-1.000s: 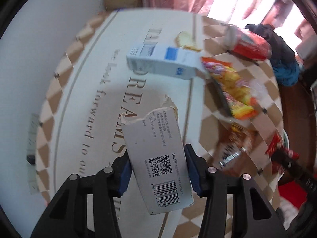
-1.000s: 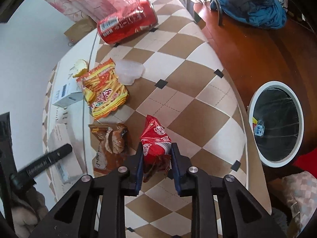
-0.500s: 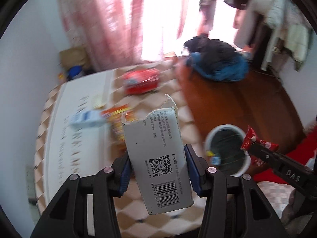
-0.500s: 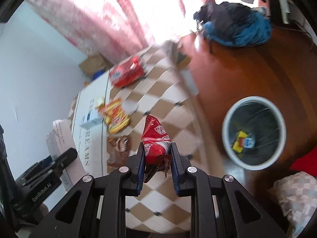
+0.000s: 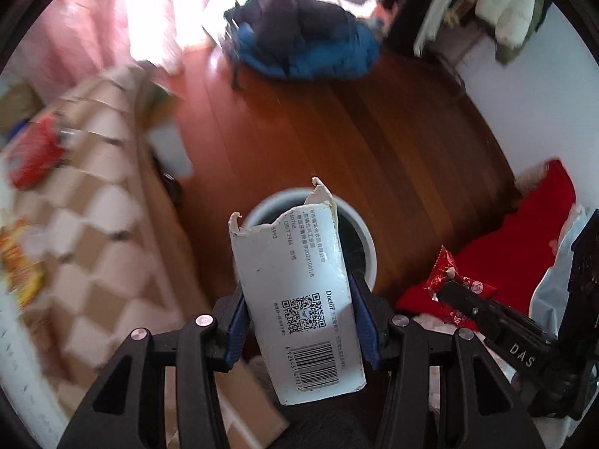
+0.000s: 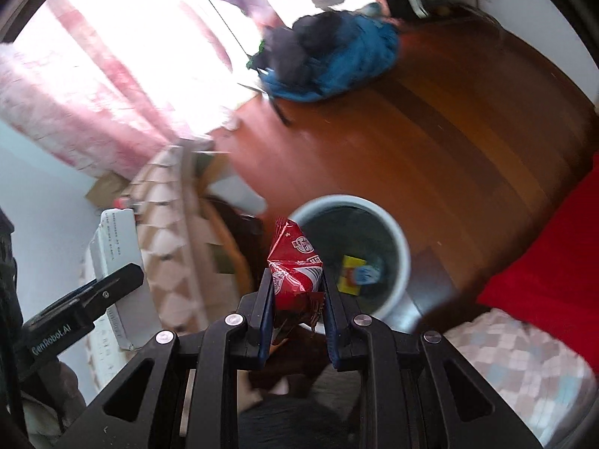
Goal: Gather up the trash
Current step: 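Carry both items over the bin and open both tools to drop them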
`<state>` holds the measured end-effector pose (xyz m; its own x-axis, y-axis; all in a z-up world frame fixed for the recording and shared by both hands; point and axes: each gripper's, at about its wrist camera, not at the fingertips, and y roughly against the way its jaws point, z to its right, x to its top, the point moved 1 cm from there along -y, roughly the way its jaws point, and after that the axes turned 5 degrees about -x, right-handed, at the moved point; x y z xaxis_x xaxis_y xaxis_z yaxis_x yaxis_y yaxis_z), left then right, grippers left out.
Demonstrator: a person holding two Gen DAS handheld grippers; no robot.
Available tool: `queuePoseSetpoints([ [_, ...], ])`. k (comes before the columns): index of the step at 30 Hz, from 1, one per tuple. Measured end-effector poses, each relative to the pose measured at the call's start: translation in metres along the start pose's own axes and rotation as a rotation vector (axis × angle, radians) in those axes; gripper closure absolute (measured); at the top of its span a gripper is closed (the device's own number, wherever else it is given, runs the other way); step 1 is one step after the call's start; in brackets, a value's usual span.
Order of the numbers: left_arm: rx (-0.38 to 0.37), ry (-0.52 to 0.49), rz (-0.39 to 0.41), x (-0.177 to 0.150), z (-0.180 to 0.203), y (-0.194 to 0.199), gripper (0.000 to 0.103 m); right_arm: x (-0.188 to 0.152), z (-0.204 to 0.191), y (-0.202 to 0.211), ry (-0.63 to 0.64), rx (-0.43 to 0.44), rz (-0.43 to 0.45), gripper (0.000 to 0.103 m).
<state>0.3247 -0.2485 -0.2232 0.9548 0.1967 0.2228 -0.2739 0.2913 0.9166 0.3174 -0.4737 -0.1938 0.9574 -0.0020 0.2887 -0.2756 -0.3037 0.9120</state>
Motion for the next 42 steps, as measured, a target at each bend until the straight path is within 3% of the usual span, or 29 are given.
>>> queuePoseSetpoints([
  [7,-0.045,0.055,-0.204,0.029,-0.014,-0.098,0.053,0.008,0.046,-0.081,-0.040,-0.045,-0.126,0.079],
  [12,-0.017,0.099,-0.268,0.029,-0.028,-0.128,0.051,0.007,0.061,-0.128,-0.049,-0.038,-0.205,0.079],
  [14,-0.013,0.119,-0.271,0.027,-0.031,-0.129,0.031,0.006,0.065,-0.145,-0.041,-0.032,-0.236,0.079],
  [15,-0.010,0.124,-0.271,0.026,-0.033,-0.128,0.010,0.005,0.066,-0.153,-0.041,-0.036,-0.247,0.079],
  [16,0.001,0.129,-0.266,0.025,-0.034,-0.126,0.005,0.004,0.066,-0.159,-0.040,-0.034,-0.255,0.078],
  [17,0.014,0.127,-0.261,0.024,-0.035,-0.123,0.005,0.002,0.066,-0.167,-0.034,-0.029,-0.272,0.076],
  [19,0.057,0.111,-0.244,0.021,-0.033,-0.117,0.005,0.000,0.064,-0.182,-0.038,-0.032,-0.309,0.062],
  [20,0.080,0.101,-0.233,0.018,-0.033,-0.113,0.005,-0.001,0.065,-0.188,-0.040,-0.033,-0.327,0.046],
  [24,0.147,0.098,-0.187,0.007,-0.037,-0.094,0.005,-0.009,0.066,-0.191,-0.039,-0.043,-0.350,0.026],
  [26,0.201,0.079,-0.161,0.000,-0.035,-0.083,0.005,-0.012,0.066,-0.189,-0.046,-0.037,-0.351,0.021],
  [29,0.241,0.068,-0.137,-0.004,-0.032,-0.072,0.005,-0.012,0.063,-0.180,-0.030,-0.063,-0.342,0.001],
  [35,0.262,0.036,-0.112,-0.014,-0.021,-0.052,0.005,-0.011,0.057,-0.151,0.026,-0.204,-0.288,0.000],
  [42,0.242,0.030,-0.073,-0.026,-0.009,-0.024,0.005,-0.005,0.046,-0.113,0.071,-0.253,-0.230,0.000],
])
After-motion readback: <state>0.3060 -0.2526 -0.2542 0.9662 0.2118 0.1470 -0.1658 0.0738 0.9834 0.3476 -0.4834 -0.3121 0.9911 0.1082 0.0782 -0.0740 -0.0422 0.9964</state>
